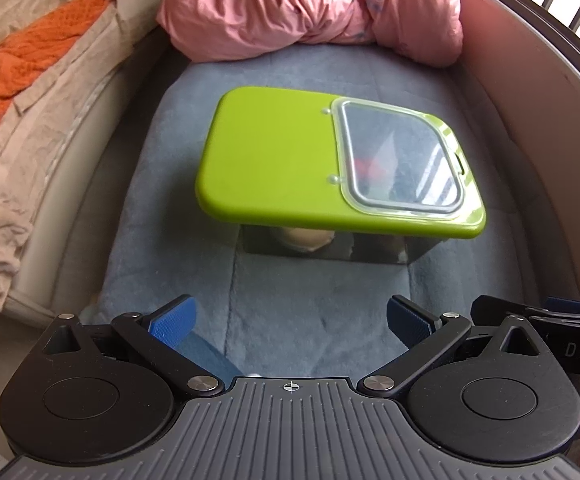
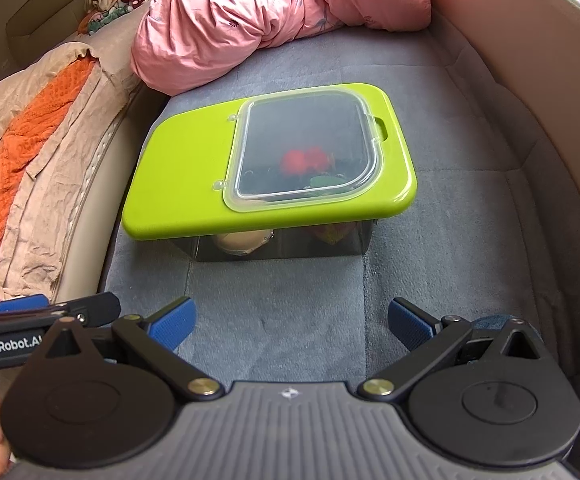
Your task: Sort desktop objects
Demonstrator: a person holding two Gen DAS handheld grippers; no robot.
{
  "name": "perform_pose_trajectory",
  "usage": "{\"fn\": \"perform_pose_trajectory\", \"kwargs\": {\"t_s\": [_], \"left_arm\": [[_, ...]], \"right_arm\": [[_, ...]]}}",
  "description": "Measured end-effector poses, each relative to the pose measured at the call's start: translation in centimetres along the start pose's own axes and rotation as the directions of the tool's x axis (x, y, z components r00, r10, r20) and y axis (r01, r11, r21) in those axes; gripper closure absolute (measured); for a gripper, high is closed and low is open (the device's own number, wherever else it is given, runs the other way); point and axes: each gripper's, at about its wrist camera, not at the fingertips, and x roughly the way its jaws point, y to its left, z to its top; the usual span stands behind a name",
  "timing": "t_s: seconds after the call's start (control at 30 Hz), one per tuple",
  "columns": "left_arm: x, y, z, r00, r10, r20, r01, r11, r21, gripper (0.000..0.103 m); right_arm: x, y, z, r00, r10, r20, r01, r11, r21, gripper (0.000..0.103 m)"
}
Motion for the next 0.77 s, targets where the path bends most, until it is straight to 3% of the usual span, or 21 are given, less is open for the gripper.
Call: {"fn": "perform_pose_trajectory", "kwargs": {"t_s": [0.57,0.77], "left_arm": [[0.06,-0.15,0.06,1.000,0.007,0.003,-0.007,1.000,0.003,0.000],[-0.41,-0.46,-0.11,0.999,0.029,0.038,-0.030,0.999,0.023,0.000]], "right_arm": [[0.19,0.09,-0.09,1.000,0.002,-0.013,-0.003,1.000,-0.005,0.000],[0.20,0.12,-0.20,1.000,0.004,-0.015,-0.004,1.000,-0.002,0.000]]}}
